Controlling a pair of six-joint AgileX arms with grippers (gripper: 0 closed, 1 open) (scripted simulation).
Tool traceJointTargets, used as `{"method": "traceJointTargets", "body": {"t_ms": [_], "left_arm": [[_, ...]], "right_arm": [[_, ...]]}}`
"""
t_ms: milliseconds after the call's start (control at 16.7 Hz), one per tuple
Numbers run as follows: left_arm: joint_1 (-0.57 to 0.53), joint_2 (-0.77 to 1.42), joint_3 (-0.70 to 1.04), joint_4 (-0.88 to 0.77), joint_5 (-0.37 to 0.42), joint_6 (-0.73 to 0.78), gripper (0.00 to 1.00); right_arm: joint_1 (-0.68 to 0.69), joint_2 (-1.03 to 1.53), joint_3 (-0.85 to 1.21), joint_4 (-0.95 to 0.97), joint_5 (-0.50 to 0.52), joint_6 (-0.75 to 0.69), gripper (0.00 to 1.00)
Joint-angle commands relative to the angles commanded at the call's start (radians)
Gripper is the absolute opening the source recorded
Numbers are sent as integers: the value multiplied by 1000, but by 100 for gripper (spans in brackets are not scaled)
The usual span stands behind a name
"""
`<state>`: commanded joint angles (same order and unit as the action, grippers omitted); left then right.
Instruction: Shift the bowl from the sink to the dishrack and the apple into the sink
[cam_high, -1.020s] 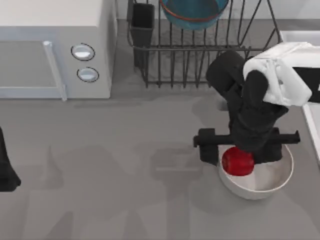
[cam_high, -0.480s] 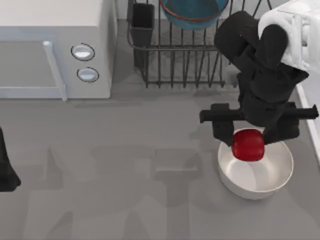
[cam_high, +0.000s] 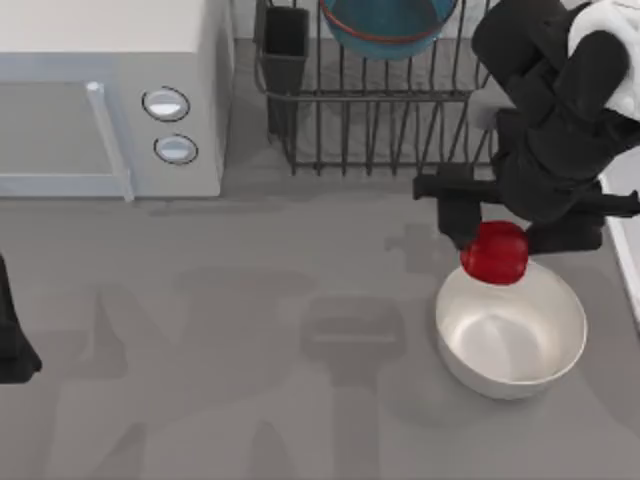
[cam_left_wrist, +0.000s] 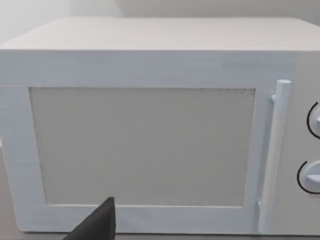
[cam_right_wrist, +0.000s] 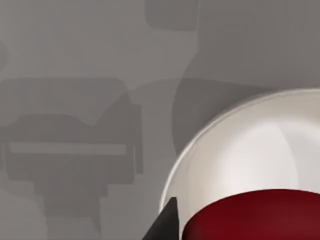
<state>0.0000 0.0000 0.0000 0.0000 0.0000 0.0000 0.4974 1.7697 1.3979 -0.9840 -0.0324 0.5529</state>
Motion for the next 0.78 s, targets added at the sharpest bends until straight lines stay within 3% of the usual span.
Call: {"method": "traceJointTargets", "body": {"t_ms": [300, 780], "left_arm": [[0, 0, 0, 0, 0, 0, 100], [0, 0, 0, 0, 0, 0, 100]], "right_arm": [[-160, -73, -60, 386, -133, -66, 0], [-548, -185, -307, 1101, -293, -233, 0]]}}
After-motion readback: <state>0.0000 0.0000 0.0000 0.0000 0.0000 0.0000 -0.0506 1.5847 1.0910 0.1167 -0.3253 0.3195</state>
